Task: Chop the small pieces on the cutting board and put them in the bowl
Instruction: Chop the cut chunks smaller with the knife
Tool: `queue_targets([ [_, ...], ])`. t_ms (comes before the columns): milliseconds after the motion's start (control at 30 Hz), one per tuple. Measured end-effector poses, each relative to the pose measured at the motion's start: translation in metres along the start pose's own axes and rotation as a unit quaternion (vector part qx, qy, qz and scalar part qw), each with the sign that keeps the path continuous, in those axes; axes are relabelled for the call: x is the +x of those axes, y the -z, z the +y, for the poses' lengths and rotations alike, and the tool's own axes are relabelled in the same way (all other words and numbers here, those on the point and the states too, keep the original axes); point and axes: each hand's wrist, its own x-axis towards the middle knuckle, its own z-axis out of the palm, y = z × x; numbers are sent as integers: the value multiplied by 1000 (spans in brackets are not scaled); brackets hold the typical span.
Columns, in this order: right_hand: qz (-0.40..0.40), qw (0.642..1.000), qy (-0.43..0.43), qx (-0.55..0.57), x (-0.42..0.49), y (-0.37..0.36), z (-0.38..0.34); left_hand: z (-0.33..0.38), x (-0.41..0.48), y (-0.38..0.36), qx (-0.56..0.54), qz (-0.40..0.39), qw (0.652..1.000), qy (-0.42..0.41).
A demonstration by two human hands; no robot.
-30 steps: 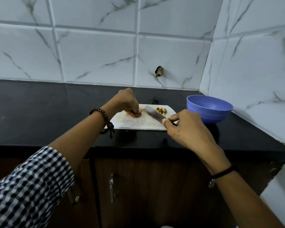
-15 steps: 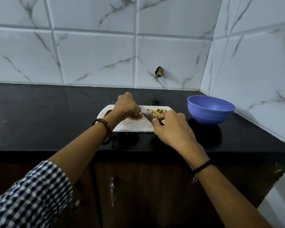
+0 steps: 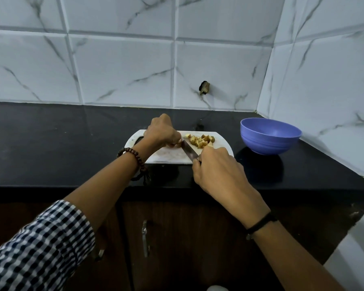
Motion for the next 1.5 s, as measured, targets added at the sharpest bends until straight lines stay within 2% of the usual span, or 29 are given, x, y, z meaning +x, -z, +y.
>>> queue_targets([
  [200, -10, 1000, -4, -26, -15, 24, 12, -5, -3, 3, -9, -16, 1000, -9],
  [400, 74, 997, -10, -8, -10, 30, 29, -4, -6, 4, -20, -26, 999, -17],
  [600, 103, 993, -11, 48, 0, 10, 28, -5, -12, 8, -48, -44, 998, -20],
  [1133, 86, 994, -25, 63, 21, -10, 3, -6, -11, -7, 2, 10, 1000, -29],
  [1500, 70, 998, -1, 3, 8, -10, -15, -4, -13, -11, 31, 29, 997, -57],
])
